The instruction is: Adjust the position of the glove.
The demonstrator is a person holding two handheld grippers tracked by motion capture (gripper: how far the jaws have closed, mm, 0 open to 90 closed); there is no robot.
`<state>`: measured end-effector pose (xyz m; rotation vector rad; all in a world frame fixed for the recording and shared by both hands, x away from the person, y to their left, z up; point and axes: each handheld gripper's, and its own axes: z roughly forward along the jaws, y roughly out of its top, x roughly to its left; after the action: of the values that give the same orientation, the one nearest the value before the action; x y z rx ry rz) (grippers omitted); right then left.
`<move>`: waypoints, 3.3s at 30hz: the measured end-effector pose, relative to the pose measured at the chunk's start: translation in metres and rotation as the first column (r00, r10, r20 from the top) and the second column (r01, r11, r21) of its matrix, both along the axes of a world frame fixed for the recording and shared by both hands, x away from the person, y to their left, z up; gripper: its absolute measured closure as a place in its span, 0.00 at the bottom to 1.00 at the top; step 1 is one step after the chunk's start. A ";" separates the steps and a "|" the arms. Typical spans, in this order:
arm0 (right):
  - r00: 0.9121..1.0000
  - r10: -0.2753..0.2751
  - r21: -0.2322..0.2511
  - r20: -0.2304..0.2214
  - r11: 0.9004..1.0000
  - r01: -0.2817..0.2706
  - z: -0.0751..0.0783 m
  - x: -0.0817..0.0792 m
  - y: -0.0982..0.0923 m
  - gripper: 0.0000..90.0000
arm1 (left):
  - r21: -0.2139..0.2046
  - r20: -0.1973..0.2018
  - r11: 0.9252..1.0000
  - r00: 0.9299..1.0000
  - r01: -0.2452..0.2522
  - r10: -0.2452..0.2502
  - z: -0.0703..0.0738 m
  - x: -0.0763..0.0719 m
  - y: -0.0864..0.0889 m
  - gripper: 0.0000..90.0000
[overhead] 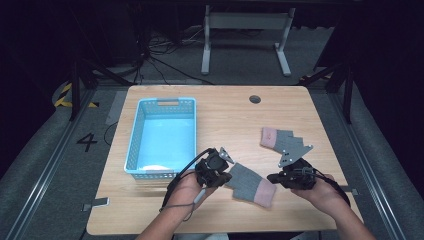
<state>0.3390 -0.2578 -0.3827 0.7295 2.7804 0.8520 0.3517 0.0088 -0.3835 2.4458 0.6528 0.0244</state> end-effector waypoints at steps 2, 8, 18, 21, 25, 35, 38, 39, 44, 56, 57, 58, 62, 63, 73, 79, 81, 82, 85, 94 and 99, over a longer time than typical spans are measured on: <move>1.000 0.009 -0.012 -0.004 1.000 -0.009 -0.002 -0.002 0.002 0.99 | 0.004 0.000 1.000 1.000 0.001 -0.001 -0.001 0.001 -0.002 0.99; 1.000 0.030 -0.012 -0.009 0.999 -0.030 -0.007 -0.004 0.006 0.99 | 0.016 0.003 1.000 1.000 -0.008 0.008 -0.008 0.004 -0.006 0.98; 0.996 0.074 -0.051 -0.050 0.996 -0.077 -0.024 -0.009 0.016 0.99 | 0.007 -0.001 1.000 1.000 -0.003 0.003 -0.009 0.009 -0.008 0.97; 0.995 0.076 -0.066 -0.064 0.995 -0.080 -0.029 -0.008 0.017 0.99 | 0.008 -0.002 1.000 1.000 -0.002 0.002 -0.009 0.009 -0.008 0.96; 0.995 0.068 -0.100 -0.067 0.992 -0.074 -0.036 -0.007 0.019 0.99 | 0.006 -0.005 1.000 1.000 -0.004 0.004 -0.008 0.010 -0.007 0.96; 0.992 0.089 -0.111 -0.090 0.989 -0.099 -0.041 -0.007 0.023 0.99 | 0.004 -0.014 1.000 1.000 -0.015 0.015 -0.007 0.010 -0.005 0.95; 0.991 0.087 -0.110 -0.097 0.989 -0.097 -0.042 -0.006 0.022 0.99 | 0.001 -0.018 1.000 1.000 -0.020 0.020 -0.007 0.010 -0.005 0.95; 0.992 0.086 -0.110 -0.098 0.989 -0.096 -0.042 -0.006 0.022 0.99 | 0.005 -0.018 1.000 1.000 -0.016 0.016 -0.007 0.010 -0.005 0.95; 0.991 0.085 -0.107 -0.102 0.990 -0.096 -0.042 -0.004 0.022 0.99 | -0.001 -0.025 1.000 0.999 -0.023 0.023 -0.008 0.010 -0.004 0.95; 0.994 0.062 -0.111 -0.089 0.991 -0.071 -0.041 0.001 0.014 0.99 | -0.004 -0.030 1.000 0.999 -0.031 0.031 -0.008 0.010 -0.002 0.93; 0.994 0.062 -0.111 -0.087 0.991 -0.071 -0.041 0.001 0.014 0.99 | -0.004 -0.031 1.000 0.999 -0.031 0.030 -0.008 0.010 -0.002 0.93; 0.994 0.062 -0.112 -0.086 0.991 -0.071 -0.041 0.002 0.014 0.99 | -0.002 -0.034 1.000 0.999 -0.030 0.030 -0.008 0.010 -0.002 0.93; 0.995 0.057 -0.113 -0.084 0.991 -0.066 -0.041 0.003 0.014 0.99 | 0.009 -0.038 1.000 0.999 -0.027 0.028 -0.011 0.010 -0.003 0.93; 0.995 0.060 -0.116 -0.077 0.991 -0.069 -0.041 0.003 0.013 0.99 | 0.010 -0.039 1.000 0.999 -0.027 0.027 -0.011 0.011 -0.003 0.93; 0.998 0.038 -0.121 -0.041 0.992 -0.042 -0.042 0.010 0.008 0.99 | 0.011 -0.043 0.999 0.999 -0.030 0.031 -0.011 0.009 -0.003 0.93; 1.000 0.018 -0.113 -0.024 0.993 -0.021 -0.043 0.016 0.006 0.99 | 0.013 -0.042 0.999 0.999 -0.031 0.031 -0.012 0.010 -0.002 0.93; 1.000 0.003 -0.113 -0.013 0.994 -0.004 -0.043 0.019 0.005 0.99 | 0.012 -0.044 0.999 0.998 -0.036 0.037 -0.012 0.010 -0.001 0.93; 1.000 0.003 -0.113 -0.013 0.994 -0.004 -0.043 0.019 0.005 0.99 | 0.013 -0.046 0.999 0.998 -0.035 0.035 -0.012 0.010 -0.001 0.93; 1.000 -0.019 -0.100 -0.011 0.995 0.017 -0.044 0.023 0.004 0.99 | 0.015 -0.048 0.999 0.998 -0.036 0.037 -0.013 0.010 0.000 0.93; 0.999 -0.028 -0.095 0.041 0.995 0.031 -0.047 0.031 0.006 0.99 | 0.016 -0.050 0.999 0.998 -0.040 0.041 -0.014 0.010 -0.001 0.93; 0.997 -0.038 -0.086 0.068 0.995 0.044 -0.048 0.034 0.009 0.99 | 0.018 -0.049 0.999 0.998 -0.036 0.036 -0.014 0.010 -0.002 0.93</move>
<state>0.3732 -0.2492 -0.4308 0.7272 2.7154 0.7285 0.3614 0.0072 -0.3976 2.4581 0.7213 -0.0162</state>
